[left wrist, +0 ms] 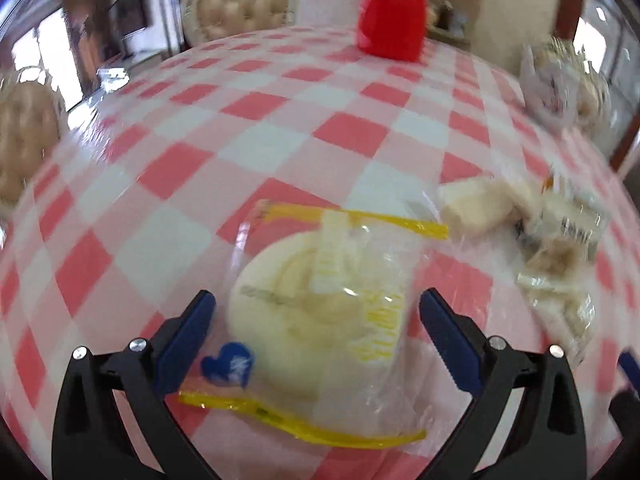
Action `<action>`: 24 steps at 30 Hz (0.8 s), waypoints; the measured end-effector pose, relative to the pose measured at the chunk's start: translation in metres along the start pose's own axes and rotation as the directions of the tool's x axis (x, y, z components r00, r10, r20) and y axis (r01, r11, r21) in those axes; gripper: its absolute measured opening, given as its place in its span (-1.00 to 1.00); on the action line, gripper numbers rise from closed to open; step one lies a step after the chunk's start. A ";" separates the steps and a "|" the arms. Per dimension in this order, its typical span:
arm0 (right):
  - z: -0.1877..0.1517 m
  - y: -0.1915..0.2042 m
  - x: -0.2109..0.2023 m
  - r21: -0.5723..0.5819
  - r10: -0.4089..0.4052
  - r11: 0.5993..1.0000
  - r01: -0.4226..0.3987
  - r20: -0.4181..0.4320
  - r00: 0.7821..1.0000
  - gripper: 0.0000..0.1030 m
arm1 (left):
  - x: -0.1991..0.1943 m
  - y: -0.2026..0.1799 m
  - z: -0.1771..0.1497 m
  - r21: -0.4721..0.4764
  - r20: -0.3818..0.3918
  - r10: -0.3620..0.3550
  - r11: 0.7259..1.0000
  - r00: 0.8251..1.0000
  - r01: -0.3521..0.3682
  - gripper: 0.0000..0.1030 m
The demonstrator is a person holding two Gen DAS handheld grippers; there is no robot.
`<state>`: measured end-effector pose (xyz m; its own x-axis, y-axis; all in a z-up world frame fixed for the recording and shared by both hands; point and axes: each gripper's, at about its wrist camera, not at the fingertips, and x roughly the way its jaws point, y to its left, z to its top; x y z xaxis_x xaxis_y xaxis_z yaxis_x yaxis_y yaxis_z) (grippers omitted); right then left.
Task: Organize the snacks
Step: 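Grasp the round bun in yellow-labelled bag with the left tool while the right tool grasps a white pastry packet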
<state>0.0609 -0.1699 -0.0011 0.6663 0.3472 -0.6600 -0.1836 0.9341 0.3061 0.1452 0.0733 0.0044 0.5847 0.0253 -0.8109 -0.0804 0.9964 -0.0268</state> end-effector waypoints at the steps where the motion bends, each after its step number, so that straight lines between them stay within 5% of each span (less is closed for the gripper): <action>1: 0.005 0.004 0.006 -0.018 0.000 1.000 0.000 -0.001 1.000 0.69 | -0.003 0.000 -0.002 0.004 0.018 -0.028 1.000 0.999 0.028 0.75; 3: 0.013 0.013 0.017 -0.062 -0.011 0.998 0.011 -0.009 1.000 0.69 | -0.007 0.003 -0.006 -0.004 0.037 -0.021 1.000 0.999 0.021 0.46; 11: 0.025 0.043 0.069 -0.259 -0.180 0.955 0.143 -0.129 0.975 0.66 | -0.005 0.008 -0.003 -0.027 0.049 -0.078 0.996 0.996 0.080 0.50; 12: 0.025 0.043 0.068 -0.267 -0.183 0.952 0.147 -0.117 0.976 0.59 | -0.005 0.007 -0.002 -0.025 0.049 -0.082 0.996 0.995 0.083 0.53; 14: 0.024 0.045 0.062 -0.285 -0.179 0.948 0.142 -0.107 0.978 -0.07 | -0.005 0.007 -0.002 -0.026 0.049 -0.085 0.996 0.995 0.087 0.54; 16: 0.022 0.047 0.057 -0.327 -0.230 0.926 0.188 -0.093 0.969 -0.17 | -0.006 0.007 -0.003 -0.027 0.049 -0.091 0.995 0.995 0.093 0.56; 24: 0.012 0.038 0.013 -0.224 -0.093 0.971 0.080 -0.049 0.994 -0.18 | -0.006 -0.001 -0.005 0.030 0.030 -0.074 0.997 0.997 0.073 0.64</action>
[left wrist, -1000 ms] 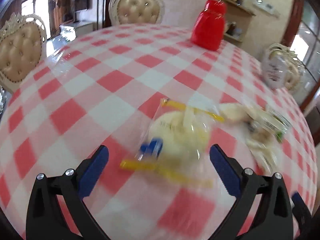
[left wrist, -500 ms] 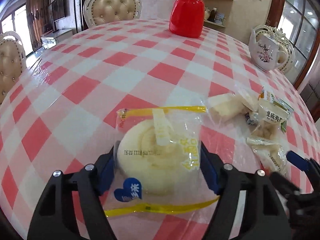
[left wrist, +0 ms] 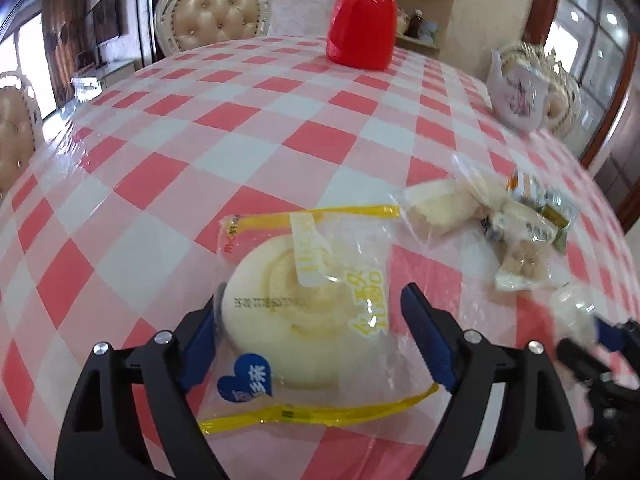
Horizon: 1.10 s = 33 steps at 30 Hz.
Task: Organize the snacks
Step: 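Grasp the round bun in yellow-labelled bag with the left tool while the right tool grasps a white pastry packet, then lift and carry the bun and pastry packet toward the clear box with both tools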
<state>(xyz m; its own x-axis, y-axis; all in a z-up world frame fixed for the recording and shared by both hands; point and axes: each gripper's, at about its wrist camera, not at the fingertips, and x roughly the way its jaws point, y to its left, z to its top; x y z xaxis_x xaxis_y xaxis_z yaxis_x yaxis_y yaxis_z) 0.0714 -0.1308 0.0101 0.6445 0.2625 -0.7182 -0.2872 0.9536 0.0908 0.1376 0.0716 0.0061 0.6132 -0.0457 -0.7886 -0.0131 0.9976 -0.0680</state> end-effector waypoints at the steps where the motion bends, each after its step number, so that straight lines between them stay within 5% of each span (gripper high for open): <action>1: -0.001 -0.002 -0.004 0.026 0.020 0.999 -0.021 0.018 1.000 -0.18 | 0.000 -0.003 -0.001 0.028 -0.006 0.013 1.000 1.000 -0.013 0.55; 4: -0.001 -0.008 -0.014 0.090 0.047 0.995 -0.053 0.058 0.997 -0.17 | -0.004 0.000 -0.003 0.021 0.006 0.005 1.000 1.000 -0.006 0.33; 11: -0.004 -0.036 -0.037 0.241 0.004 0.970 -0.038 0.140 0.990 -0.17 | -0.014 0.005 -0.006 -0.023 0.049 0.002 1.000 0.999 -0.001 0.26; 33: -0.046 -0.076 -0.054 0.414 -0.079 0.910 0.013 0.144 0.986 -0.17 | -0.084 -0.115 -0.084 0.121 0.108 -0.208 0.973 0.972 0.194 0.26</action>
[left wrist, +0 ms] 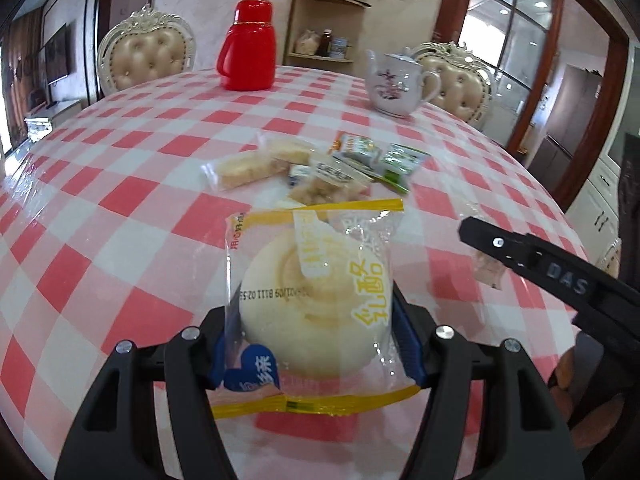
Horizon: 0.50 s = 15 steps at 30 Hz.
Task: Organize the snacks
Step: 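Lift and carry the bun and pastry packet toward the clear box with both tools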
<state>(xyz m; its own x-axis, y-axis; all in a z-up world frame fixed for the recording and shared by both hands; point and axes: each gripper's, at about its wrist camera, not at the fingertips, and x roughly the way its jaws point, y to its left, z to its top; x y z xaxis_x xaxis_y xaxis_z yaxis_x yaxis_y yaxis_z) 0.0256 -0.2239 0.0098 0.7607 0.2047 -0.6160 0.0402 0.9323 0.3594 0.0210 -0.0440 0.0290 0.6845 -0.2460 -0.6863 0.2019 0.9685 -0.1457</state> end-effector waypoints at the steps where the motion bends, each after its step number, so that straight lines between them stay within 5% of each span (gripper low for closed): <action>1: -0.001 0.000 -0.001 -0.002 -0.005 1.000 0.005 0.001 1.000 -0.17 | -0.001 -0.001 -0.002 0.004 -0.001 -0.002 1.000 1.000 0.002 0.26; 15: -0.020 0.000 -0.015 0.006 -0.022 1.000 0.021 0.018 1.000 -0.17 | -0.021 0.000 -0.016 0.002 0.027 0.023 1.000 0.999 -0.023 0.26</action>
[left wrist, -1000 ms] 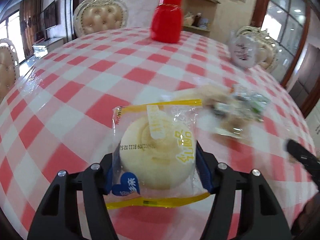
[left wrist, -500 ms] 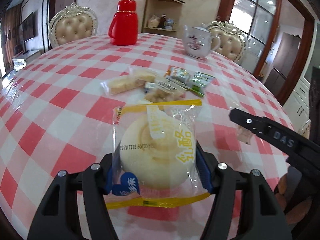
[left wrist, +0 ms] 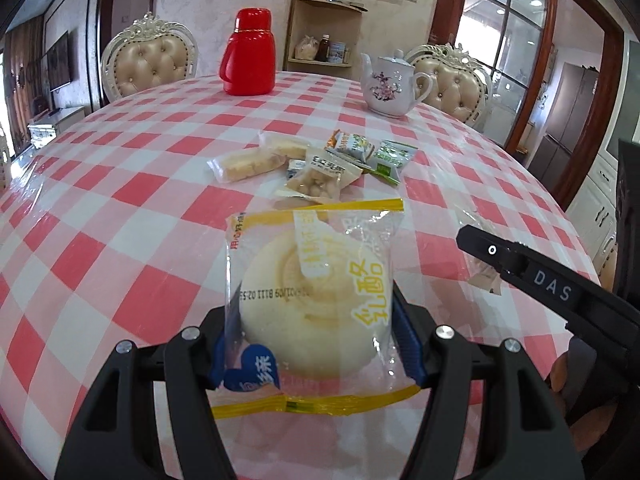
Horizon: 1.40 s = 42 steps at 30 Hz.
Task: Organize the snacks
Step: 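Lift and carry the bun and pastry packet toward the clear box with both tools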
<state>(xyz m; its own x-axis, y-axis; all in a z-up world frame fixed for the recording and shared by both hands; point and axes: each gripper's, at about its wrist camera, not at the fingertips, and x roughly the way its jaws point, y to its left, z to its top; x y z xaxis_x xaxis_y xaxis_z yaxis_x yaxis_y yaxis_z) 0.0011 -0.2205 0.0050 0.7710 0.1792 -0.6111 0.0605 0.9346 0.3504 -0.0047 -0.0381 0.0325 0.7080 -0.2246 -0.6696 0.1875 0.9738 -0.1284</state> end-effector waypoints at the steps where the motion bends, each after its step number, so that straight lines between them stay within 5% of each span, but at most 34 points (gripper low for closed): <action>1: 0.000 0.001 0.000 -0.002 0.003 1.000 -0.003 -0.003 1.000 -0.17 | -0.002 0.002 -0.001 -0.006 0.003 0.004 1.000 1.000 -0.004 0.26; 19: -0.039 0.034 -0.020 -0.060 0.113 0.992 -0.115 -0.038 0.993 -0.17 | -0.049 0.043 -0.042 -0.179 0.027 0.037 0.983 0.999 -0.031 0.26; 31: -0.066 0.065 -0.032 -0.056 0.259 0.963 -0.264 -0.090 0.962 -0.17 | -0.085 0.081 -0.070 -0.266 -0.001 0.049 0.963 0.999 -0.047 0.26; 42: -0.099 0.113 -0.045 -0.130 0.344 0.922 -0.366 -0.160 0.925 -0.17 | -0.149 0.098 -0.088 -0.233 0.052 0.118 0.967 0.992 -0.103 0.26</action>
<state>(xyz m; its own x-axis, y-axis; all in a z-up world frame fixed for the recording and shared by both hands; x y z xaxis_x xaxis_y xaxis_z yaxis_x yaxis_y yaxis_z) -0.0898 -0.0928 0.0020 0.6326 0.5368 -0.5582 -0.3087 0.8358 0.4540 -0.1516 0.0936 0.0550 0.7595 -0.1099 -0.6412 -0.0502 0.9728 -0.2262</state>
